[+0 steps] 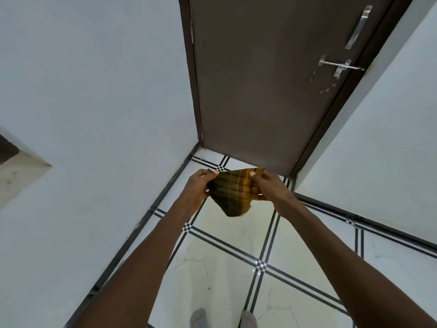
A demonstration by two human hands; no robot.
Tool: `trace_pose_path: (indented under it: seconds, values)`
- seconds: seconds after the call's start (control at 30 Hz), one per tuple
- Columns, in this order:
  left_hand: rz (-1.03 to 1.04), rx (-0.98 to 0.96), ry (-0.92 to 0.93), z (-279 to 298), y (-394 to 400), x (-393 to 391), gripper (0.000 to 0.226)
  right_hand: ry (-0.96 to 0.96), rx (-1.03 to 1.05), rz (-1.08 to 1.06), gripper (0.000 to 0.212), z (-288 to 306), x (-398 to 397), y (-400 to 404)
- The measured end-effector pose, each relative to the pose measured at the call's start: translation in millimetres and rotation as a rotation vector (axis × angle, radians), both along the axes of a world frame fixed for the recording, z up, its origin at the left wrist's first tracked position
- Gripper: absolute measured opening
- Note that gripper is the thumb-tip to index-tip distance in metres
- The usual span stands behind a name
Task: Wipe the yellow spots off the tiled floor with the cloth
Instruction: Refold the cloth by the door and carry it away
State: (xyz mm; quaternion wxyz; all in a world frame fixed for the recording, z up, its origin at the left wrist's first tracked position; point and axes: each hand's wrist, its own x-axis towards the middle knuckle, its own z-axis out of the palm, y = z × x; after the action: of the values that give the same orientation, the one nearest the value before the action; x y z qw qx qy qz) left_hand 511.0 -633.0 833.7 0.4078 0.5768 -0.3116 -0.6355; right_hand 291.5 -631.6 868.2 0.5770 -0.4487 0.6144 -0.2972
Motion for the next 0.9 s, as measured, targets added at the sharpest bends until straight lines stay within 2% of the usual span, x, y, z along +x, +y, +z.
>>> trace_pose_path:
  seconds: [0.07,0.13,0.27,0.37,0.43,0.5,0.57,0.63,0.73,0.9]
  values:
    - [0.023,-0.012,-0.064,4,-2,2,0.019,0.099,-0.045,-0.053,0.019,-5,-6,-2]
    - [0.029,-0.037,-0.138,8,-3,5,0.025,0.094,0.013,-0.093,0.022,-10,-12,-8]
    - [-0.004,-0.126,-0.179,18,-3,3,0.033,-0.121,0.188,-0.149,0.051,-12,-20,-13]
    - [-0.035,-0.241,-0.352,19,-4,5,0.026,-0.197,0.12,-0.068,0.063,-11,-28,-14]
    - [-0.05,-0.296,-0.456,22,-4,5,0.022,-0.113,0.012,0.085,0.06,-8,-32,-13]
    - [-0.085,-0.319,-0.502,27,-3,3,0.025,0.086,-0.104,0.216,0.048,-6,-32,-14]
    - [-0.14,-0.337,-0.566,31,-3,0,0.034,0.293,-0.213,0.271,0.04,-4,-32,-17]
    - [-0.183,-0.356,-0.68,34,-1,-4,0.042,0.419,-0.317,0.266,0.029,-3,-31,-21]
    - [-0.199,-0.384,-0.808,34,1,-6,0.043,0.504,-0.437,0.222,0.018,-3,-34,-25]
    - [-0.191,-0.384,-0.983,33,4,-6,0.033,0.577,-0.473,0.294,0.022,-12,-38,-29]
